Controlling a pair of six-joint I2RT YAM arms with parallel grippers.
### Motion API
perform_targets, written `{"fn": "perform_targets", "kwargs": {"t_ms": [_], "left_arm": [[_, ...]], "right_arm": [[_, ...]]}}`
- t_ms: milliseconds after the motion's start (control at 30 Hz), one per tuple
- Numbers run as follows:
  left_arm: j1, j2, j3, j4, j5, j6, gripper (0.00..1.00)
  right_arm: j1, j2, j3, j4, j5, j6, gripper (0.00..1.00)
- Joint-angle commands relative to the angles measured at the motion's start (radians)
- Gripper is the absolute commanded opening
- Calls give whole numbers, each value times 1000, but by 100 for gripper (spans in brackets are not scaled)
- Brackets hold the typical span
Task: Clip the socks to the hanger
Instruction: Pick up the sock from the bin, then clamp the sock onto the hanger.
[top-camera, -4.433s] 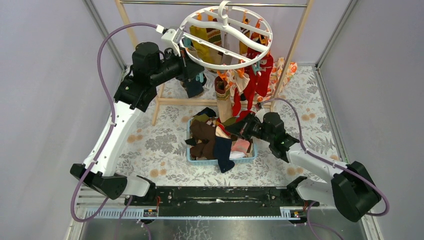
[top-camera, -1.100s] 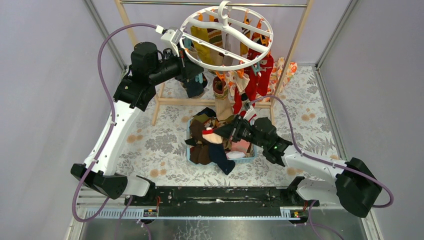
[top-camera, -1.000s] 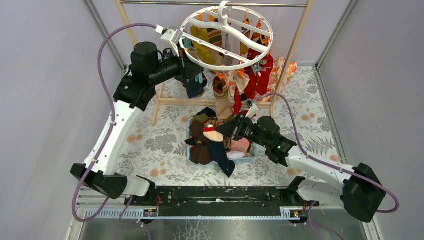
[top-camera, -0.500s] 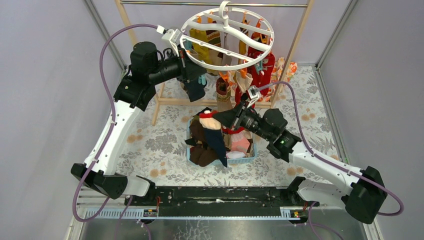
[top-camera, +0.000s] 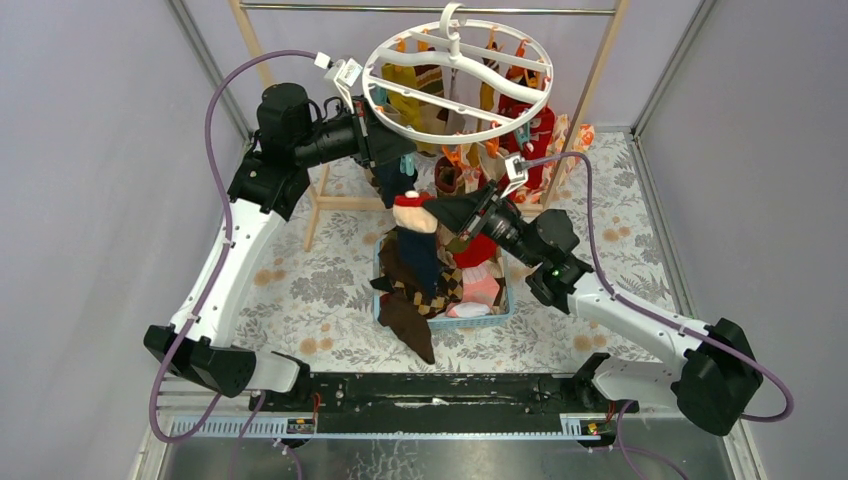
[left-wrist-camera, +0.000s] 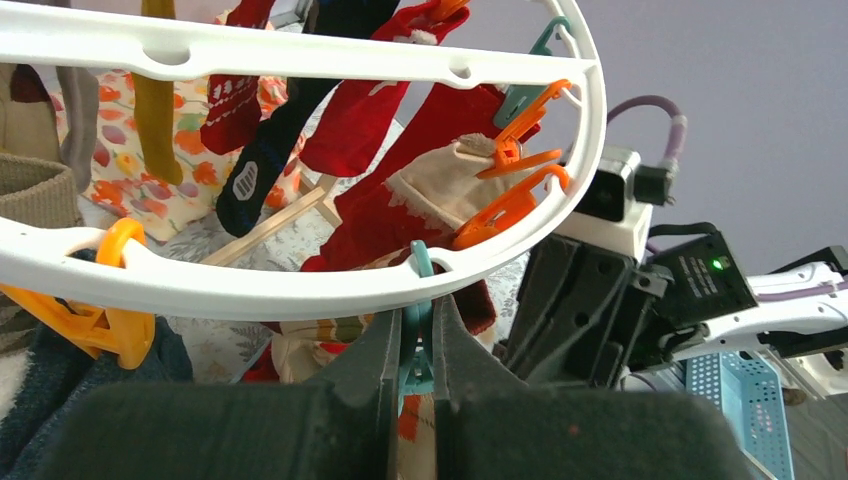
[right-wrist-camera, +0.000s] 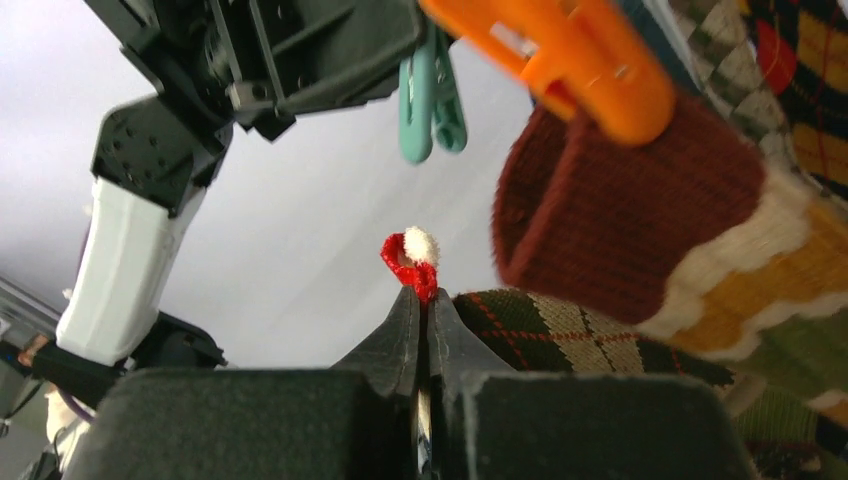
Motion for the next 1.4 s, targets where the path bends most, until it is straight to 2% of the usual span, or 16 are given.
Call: {"fn": "perform_targets", "kwargs": {"t_ms": [0, 833, 1367], "left_arm": [[3, 1, -9, 58, 113, -16, 2], [12, 19, -5, 68, 231, -39, 1], [13, 16, 5, 70, 260, -42, 0]], "right_arm": [[-48, 14, -1, 218, -19, 64, 0], [-86, 124, -4, 441, -4, 203, 0], [-93, 146, -7, 471, 34, 219, 0]]}}
